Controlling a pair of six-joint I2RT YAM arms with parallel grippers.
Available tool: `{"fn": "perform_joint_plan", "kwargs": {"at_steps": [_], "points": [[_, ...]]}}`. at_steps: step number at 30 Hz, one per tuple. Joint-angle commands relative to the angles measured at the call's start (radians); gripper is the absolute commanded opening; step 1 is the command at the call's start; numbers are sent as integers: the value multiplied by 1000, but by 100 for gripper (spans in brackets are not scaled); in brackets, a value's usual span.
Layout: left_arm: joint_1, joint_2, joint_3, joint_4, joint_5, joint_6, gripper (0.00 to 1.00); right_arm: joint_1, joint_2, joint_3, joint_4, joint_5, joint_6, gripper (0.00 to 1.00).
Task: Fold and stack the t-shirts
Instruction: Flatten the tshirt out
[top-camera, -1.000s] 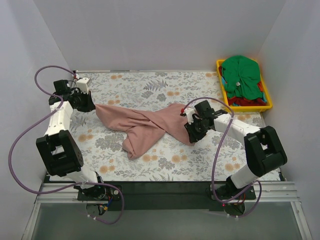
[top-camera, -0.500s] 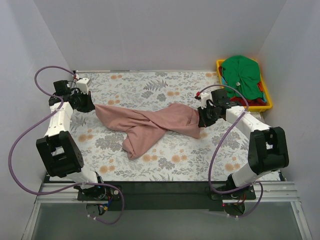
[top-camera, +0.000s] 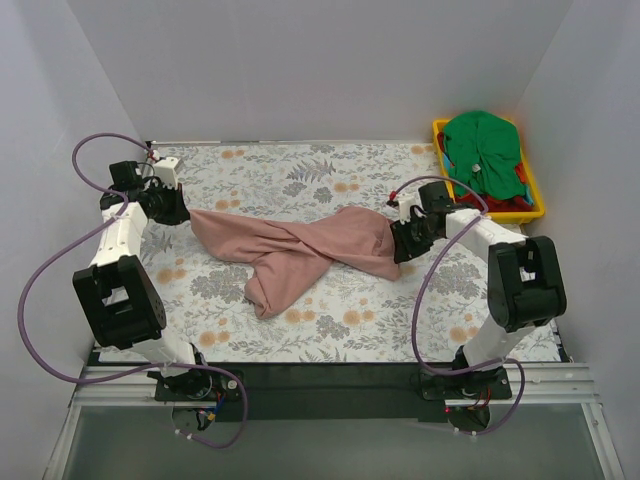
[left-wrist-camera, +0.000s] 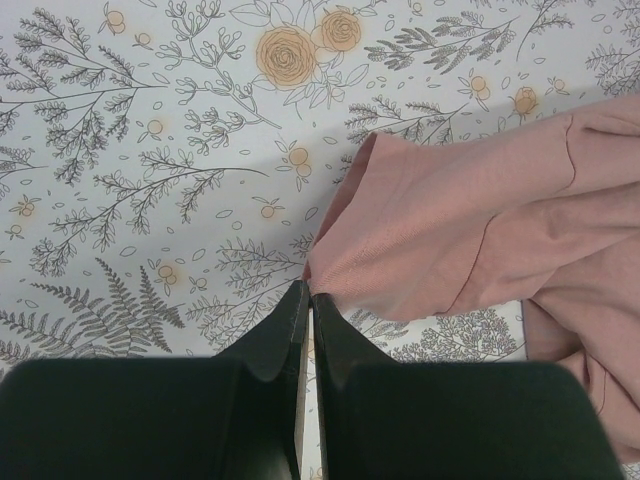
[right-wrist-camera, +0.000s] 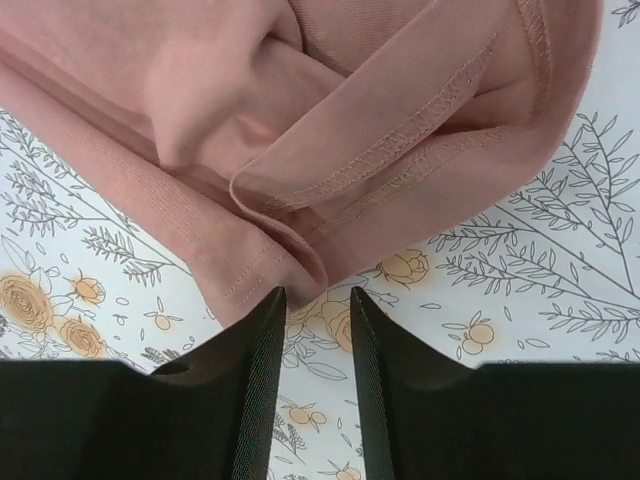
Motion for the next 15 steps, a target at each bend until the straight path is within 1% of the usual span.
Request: {"fn": "perform_joint_plan", "kwargs": {"at_steps": [1,2,4,5,6,7,8,9,10,13,15], "points": [[3,-15,27,13,1,-2,0,0,-105,13,-33,-31,-49,40],[5,-16,25,13,2,-3,0,-2,-156,8,-36,-33,-58,39],[3,-19,25,10,7,-5,0,7,-209,-13,-47,-48,-96,34],[3,-19,25,7,8,-5,0,16,-259,-26,-47,-47,-110,29],[3,-19,28,4,10,-8,0,48,-301,-52,-49,-45,-147,24],[3,-19,28,4,11,-9,0,71,-301,-72,-47,-35,-164,24],[3,-19,30,1,13,-9,0,96,-332,-87,-47,-21,-181,21],[3,-18,31,1,10,-8,0,125,-338,-99,-44,17,-191,20],[3,-18,31,0,8,-6,0,183,-343,-116,-40,39,-214,19],[5,-18,33,-5,5,-3,0,265,-327,-158,-23,92,-236,16],[5,-18,34,-8,4,0,0,291,-317,-182,-4,111,-247,13]]}}
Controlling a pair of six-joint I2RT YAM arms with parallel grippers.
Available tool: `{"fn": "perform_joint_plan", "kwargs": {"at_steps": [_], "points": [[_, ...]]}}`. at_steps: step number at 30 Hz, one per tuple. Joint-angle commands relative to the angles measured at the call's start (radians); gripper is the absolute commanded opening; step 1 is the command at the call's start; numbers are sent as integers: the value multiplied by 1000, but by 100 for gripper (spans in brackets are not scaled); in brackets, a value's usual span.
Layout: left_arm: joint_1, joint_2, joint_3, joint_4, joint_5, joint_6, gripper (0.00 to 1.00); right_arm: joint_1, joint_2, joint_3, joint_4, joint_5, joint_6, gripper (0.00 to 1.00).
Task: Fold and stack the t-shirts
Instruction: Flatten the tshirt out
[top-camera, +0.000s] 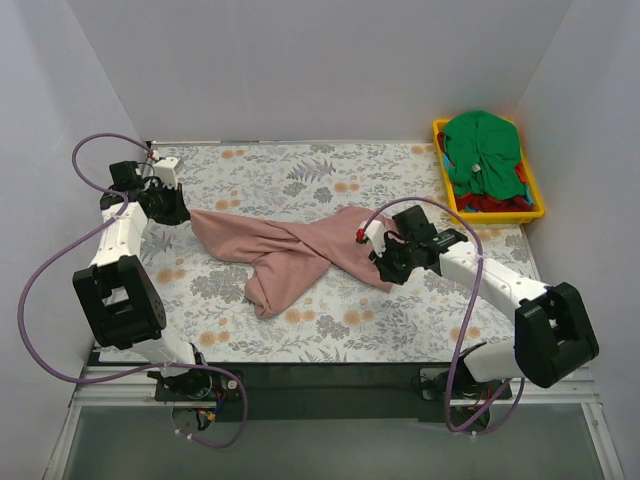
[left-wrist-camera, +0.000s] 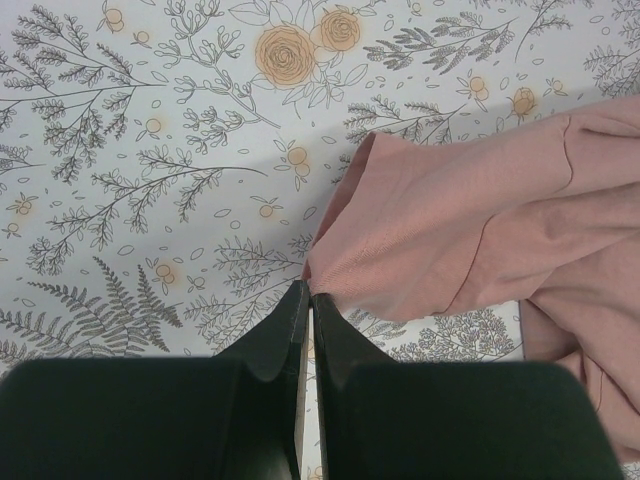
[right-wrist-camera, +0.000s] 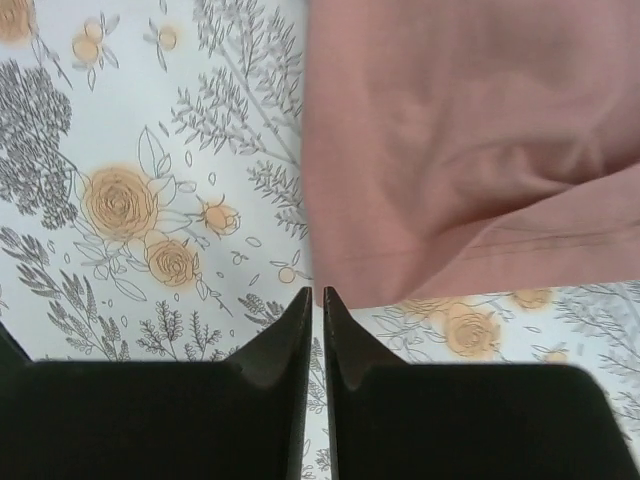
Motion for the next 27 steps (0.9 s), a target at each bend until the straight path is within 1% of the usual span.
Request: {"fn": "perform_joint_plan", "kwargs": {"at_steps": [1,5,7,8,9,10,11,14,18,20,25,27], "points": [[3,-16,37,-8,1,7,0,49,20,-43,17,76,-59,13],[3,-13,37,-11,8,8,0,77,60,-60,57,148,-33,25],[5,-13,34,-11,9,7,0,75,68,-52,93,197,-7,26],[3,-13,31,-11,11,7,0,75,75,-45,98,211,0,30],[3,-16,28,-10,9,8,0,75,82,-35,109,227,28,31],[3,-18,27,-11,9,10,0,68,85,-17,113,243,39,35],[3,-18,24,-8,8,11,0,60,94,-6,119,251,52,44],[5,-18,19,-7,8,14,0,28,124,52,136,257,120,52],[3,-16,24,-5,8,11,0,-21,194,138,143,250,194,51],[3,-18,24,-5,8,13,0,-52,236,178,141,222,226,50],[3,-16,24,-5,1,22,0,-96,299,228,120,132,270,50],[3,-13,24,-5,0,20,0,-103,322,244,112,124,289,50]]}}
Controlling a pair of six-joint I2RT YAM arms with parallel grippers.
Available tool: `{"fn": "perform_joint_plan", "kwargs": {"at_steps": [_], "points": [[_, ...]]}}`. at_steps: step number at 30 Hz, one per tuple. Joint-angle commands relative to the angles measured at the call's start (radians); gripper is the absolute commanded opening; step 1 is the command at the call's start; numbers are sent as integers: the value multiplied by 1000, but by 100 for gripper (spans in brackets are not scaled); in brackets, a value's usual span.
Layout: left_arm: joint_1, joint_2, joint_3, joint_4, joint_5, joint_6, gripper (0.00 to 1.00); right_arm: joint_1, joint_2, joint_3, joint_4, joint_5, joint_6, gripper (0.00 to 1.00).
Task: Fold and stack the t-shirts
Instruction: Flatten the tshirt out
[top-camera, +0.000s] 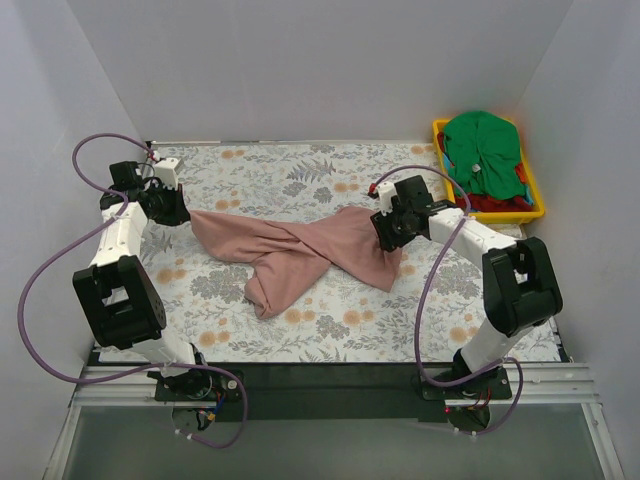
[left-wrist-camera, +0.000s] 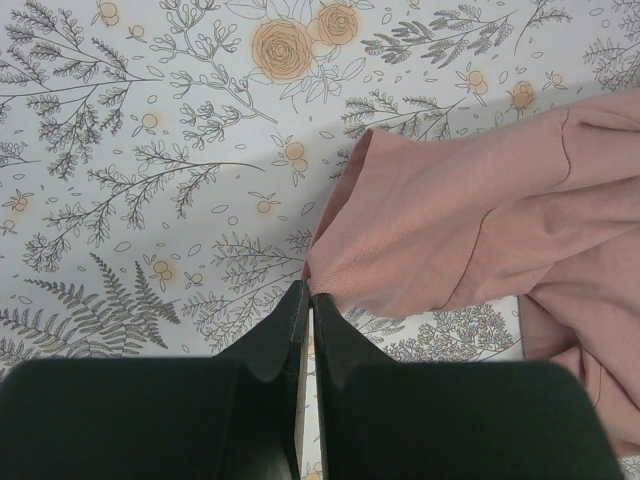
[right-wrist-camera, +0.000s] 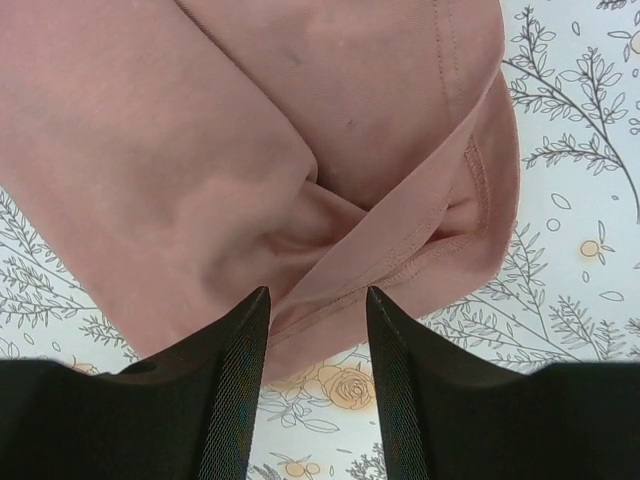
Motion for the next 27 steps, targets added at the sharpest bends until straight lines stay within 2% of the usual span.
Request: {"fn": "perform_joint_plan", "kwargs": {"at_steps": [1,4,6,7,8,10,11,14,27], "points": [[3,-13,20,10,0,13,0,-9,25,52,-9,-55,57,50],[3,-10,22,10,4,10,0,-16,53,69,-19,-61,73,51],[3,-10,25,11,4,10,0,-20,70,76,-29,-57,73,47],[3,-9,26,11,3,10,0,-23,73,84,-32,-55,73,42],[3,-9,28,11,3,10,0,-26,74,90,-35,-55,73,33],[5,-10,28,13,3,11,0,-36,67,98,-46,-51,73,26],[3,-12,28,13,1,11,0,-42,55,101,-46,-51,70,17],[3,-7,29,11,1,11,0,-62,33,112,-51,-48,60,1],[3,5,63,11,-6,-1,0,-148,5,198,-42,-101,57,1]]}}
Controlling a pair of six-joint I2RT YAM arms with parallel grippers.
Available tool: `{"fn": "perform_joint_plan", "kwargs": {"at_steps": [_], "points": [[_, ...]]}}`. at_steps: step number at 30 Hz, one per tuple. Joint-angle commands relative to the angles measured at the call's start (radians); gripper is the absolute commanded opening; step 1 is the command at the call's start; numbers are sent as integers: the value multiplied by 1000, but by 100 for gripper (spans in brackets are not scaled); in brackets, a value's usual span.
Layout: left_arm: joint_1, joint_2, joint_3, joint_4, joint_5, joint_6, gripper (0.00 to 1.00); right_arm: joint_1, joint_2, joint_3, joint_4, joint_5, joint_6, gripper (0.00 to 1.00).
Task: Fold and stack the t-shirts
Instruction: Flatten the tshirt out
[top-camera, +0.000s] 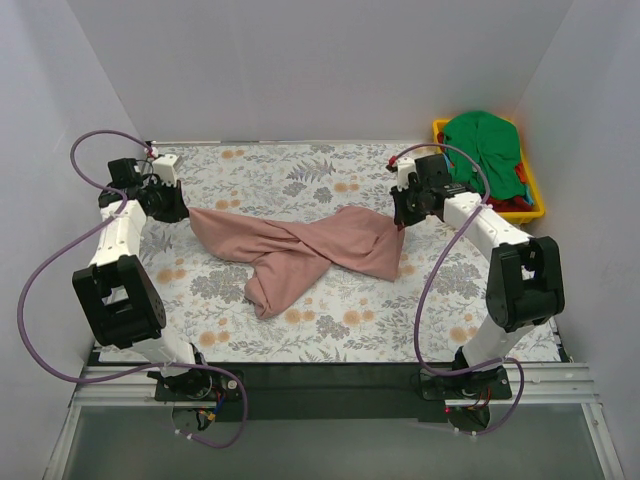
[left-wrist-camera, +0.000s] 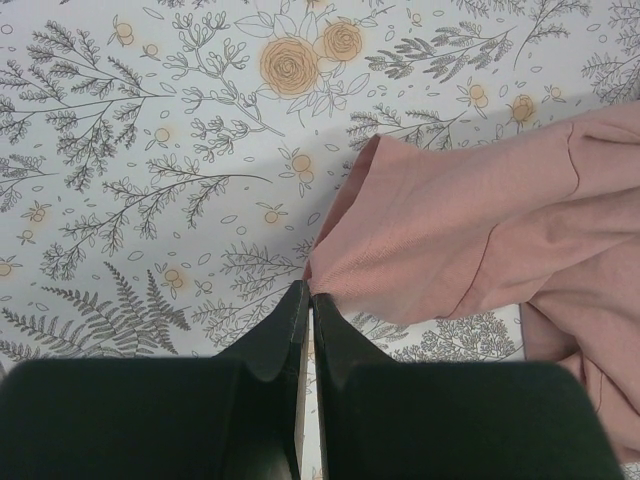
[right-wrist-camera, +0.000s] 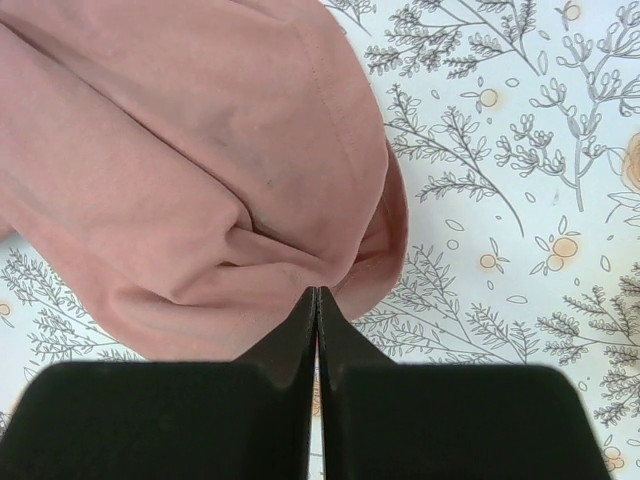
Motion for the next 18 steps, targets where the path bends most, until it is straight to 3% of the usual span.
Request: {"fn": "perform_joint_plan", "kwargs": {"at_steps": [1,18], "points": [[5,2,43,14,-7,-3,0,-32,-27,53,12,-33,0,1],[5,60,78,37,-30,-22,0,-81,108,18,158,16,-42,1]]}}
